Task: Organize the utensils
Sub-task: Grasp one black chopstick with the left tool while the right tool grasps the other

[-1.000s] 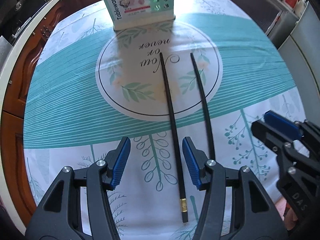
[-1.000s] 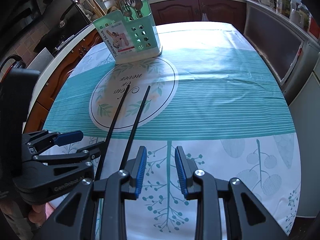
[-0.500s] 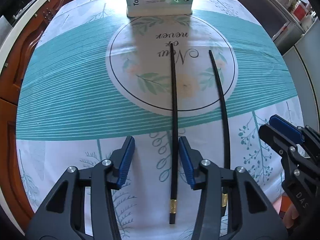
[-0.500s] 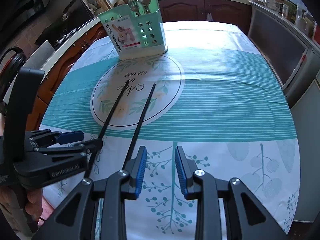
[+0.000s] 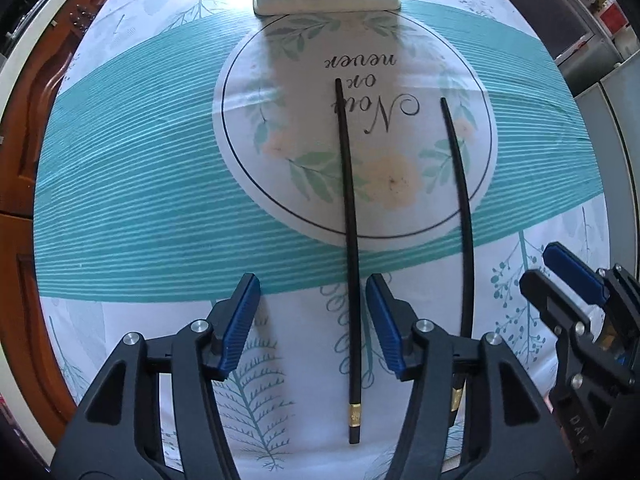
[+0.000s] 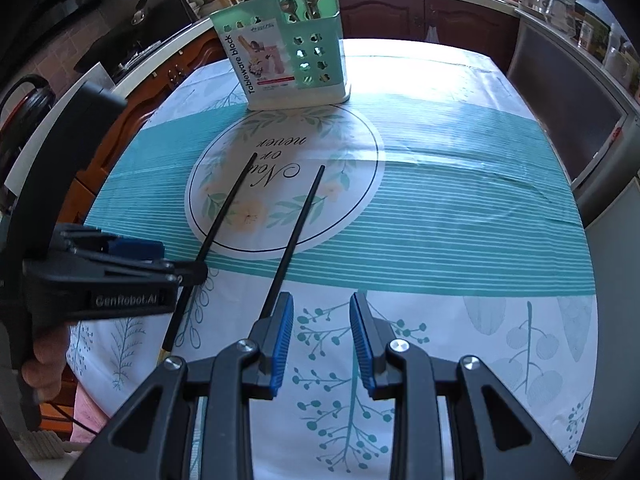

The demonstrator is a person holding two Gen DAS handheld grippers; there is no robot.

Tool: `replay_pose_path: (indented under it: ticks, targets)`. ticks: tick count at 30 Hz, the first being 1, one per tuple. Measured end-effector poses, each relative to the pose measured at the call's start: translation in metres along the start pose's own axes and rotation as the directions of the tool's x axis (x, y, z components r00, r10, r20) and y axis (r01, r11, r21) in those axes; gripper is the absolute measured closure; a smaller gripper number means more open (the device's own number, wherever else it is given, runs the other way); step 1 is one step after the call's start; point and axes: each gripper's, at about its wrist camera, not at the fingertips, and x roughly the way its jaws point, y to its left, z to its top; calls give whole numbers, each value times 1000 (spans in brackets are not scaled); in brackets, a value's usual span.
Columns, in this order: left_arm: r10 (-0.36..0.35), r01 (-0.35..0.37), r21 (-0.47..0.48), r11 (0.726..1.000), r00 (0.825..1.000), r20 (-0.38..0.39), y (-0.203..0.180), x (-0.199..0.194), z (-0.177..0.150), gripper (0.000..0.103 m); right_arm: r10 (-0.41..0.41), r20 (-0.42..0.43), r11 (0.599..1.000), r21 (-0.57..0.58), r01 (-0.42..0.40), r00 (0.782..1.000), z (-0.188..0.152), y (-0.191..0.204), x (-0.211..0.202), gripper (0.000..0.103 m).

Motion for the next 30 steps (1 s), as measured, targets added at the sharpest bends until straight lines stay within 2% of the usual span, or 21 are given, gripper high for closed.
replay_pose_path:
  ticks: [4, 9, 13, 14, 16, 17, 21, 24, 30]
  targets:
    - [6, -6, -10, 1000, 999, -33, 1, 3, 14, 51, 17, -36, 1000, -1, -17, 999, 8, 1, 4, 74]
    - [9, -9, -8, 1000, 998, -63, -3, 2, 24, 65, 32, -58, 999, 3, -32, 998, 13, 3, 6, 74]
    - [10, -9, 12, 1000, 995, -97, -10, 3, 34, 71, 56, -79, 998, 8, -56, 995, 14, 4, 8, 74]
    - [9, -7, 18, 1000, 995, -100, -11, 3, 36, 73, 58, -88, 998, 9, -58, 994, 15, 4, 8, 74]
    - [10, -8, 22, 1000, 996, -93, -15, 2, 41, 86, 68, -107, 998, 17, -67, 992, 17, 4, 11, 74]
    - [3, -1, 19, 1000, 996, -90, -15, 1, 42, 98, 75, -121, 997, 25, -72, 990, 17, 3, 13, 74]
    - [-79, 79, -11, 997, 993, -83, -12, -1, 43, 99, 84, -171, 996, 53, -76, 982, 23, 2, 23, 74]
    - [-116, 113, -41, 993, 990, -79, -2, -2, 41, 99, 81, -216, 995, 68, -67, 973, 30, 5, 32, 74]
    - [-122, 118, -60, 991, 990, -75, 13, -5, 30, 99, -4, -275, 1000, 19, 10, 961, 45, 26, 51, 76]
